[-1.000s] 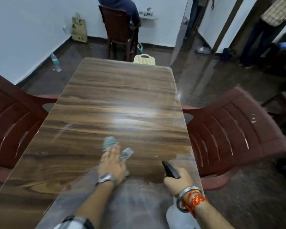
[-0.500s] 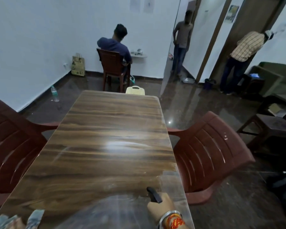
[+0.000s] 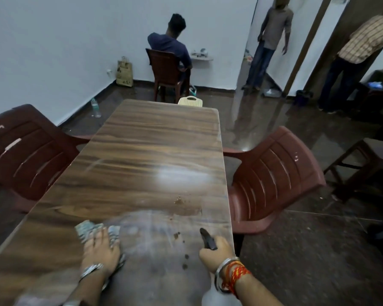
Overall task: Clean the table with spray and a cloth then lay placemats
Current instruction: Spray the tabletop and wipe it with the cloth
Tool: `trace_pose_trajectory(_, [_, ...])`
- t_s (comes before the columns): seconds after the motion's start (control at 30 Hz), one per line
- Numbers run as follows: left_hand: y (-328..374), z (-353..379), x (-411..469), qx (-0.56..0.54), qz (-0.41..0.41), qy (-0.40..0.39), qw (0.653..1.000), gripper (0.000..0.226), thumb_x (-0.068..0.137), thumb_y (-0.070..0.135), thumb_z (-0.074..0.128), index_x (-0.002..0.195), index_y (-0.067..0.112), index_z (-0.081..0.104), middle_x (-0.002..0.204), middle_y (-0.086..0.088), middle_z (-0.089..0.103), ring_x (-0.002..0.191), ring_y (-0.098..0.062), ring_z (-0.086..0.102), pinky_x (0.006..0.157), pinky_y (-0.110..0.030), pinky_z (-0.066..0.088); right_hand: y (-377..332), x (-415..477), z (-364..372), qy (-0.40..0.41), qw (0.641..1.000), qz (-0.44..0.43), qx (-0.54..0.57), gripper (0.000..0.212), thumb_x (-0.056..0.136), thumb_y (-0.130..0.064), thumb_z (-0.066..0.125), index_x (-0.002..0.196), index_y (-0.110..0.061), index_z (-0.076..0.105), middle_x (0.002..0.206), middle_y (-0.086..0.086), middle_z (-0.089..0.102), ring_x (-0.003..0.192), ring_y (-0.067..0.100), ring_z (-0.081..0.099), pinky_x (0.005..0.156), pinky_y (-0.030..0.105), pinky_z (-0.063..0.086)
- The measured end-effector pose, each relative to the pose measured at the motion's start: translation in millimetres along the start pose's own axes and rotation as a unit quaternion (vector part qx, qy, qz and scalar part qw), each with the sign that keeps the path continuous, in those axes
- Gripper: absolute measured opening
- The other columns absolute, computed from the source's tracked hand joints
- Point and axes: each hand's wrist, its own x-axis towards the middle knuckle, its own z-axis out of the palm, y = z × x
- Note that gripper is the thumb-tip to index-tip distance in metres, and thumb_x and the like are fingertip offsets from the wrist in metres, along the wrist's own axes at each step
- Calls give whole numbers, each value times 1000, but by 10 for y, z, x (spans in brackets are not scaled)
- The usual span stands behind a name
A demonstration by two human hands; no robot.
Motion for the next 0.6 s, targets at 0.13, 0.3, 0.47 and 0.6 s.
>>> trace_pose_trajectory(0.13, [648, 75, -90, 23, 23, -78, 996, 84, 83, 53, 6, 154, 9, 14, 162, -8, 5, 149, -27, 1, 120, -38, 1, 351, -149, -255, 53, 998, 11, 12, 18, 69, -17, 52, 80, -6, 61, 79, 9, 59, 64, 21, 52, 56, 26, 41])
trace_pose_trajectory(0.3, [1815, 137, -130, 26, 139, -102, 985, 76, 92, 54, 7, 155, 13, 5, 163, -4, -5, 149, -24, -7, 121, -39, -3, 702, -295, -616, 70, 997, -32, 28, 6, 69, -8, 57, 71, -2, 55, 67, 5, 55, 52, 12, 46, 40, 13, 36])
trace_pose_trajectory(0.47, [3006, 219, -522, 67, 327, -125, 934, 66, 99, 43, 18, 154, 10, 3, 162, 0, -3, 149, -21, -7, 118, -35, -8, 1005, -294, -854, 90, 995, -27, 25, 7, 71, -13, 63, 75, -8, 61, 67, 3, 63, 63, 17, 55, 55, 20, 40])
trace_pose_trajectory(0.6, [3435, 392, -822, 92, 446, -171, 874, 65, 97, 43, 24, 155, 16, 13, 163, 1, 8, 149, -19, -2, 121, -38, 0, 1139, -275, -831, 104, 994, -15, 33, 6, 70, -11, 67, 75, -11, 63, 67, 2, 65, 68, 16, 59, 56, 18, 41])
